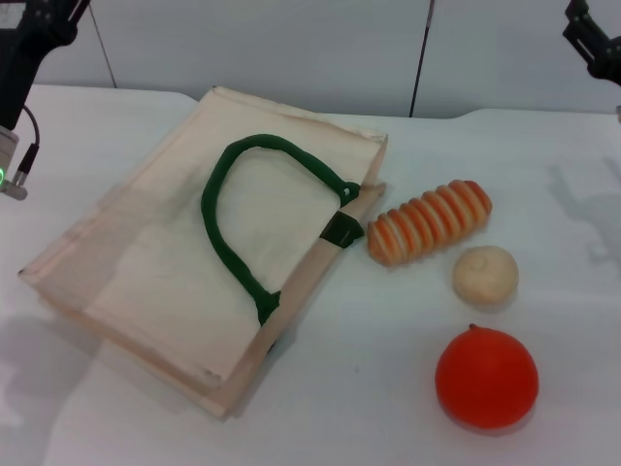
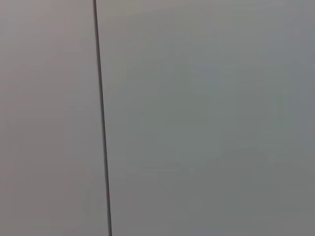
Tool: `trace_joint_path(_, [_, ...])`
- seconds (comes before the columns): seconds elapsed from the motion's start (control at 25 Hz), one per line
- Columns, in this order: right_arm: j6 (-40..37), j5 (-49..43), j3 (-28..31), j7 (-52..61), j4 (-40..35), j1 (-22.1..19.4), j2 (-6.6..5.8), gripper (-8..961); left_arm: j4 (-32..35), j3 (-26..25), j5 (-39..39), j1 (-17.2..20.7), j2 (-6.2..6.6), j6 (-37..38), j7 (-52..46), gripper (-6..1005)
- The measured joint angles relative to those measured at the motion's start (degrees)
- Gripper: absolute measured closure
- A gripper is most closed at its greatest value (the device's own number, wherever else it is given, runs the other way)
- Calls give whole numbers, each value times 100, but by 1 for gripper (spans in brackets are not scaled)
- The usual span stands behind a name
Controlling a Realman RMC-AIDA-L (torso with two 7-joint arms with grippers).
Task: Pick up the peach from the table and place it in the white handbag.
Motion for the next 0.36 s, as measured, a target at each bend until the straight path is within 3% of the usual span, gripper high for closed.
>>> trace_joint_path(0.36, [-10,-4,0,31,17,4,-11,62,90,-42,-67,62,-3,-3,-14,107])
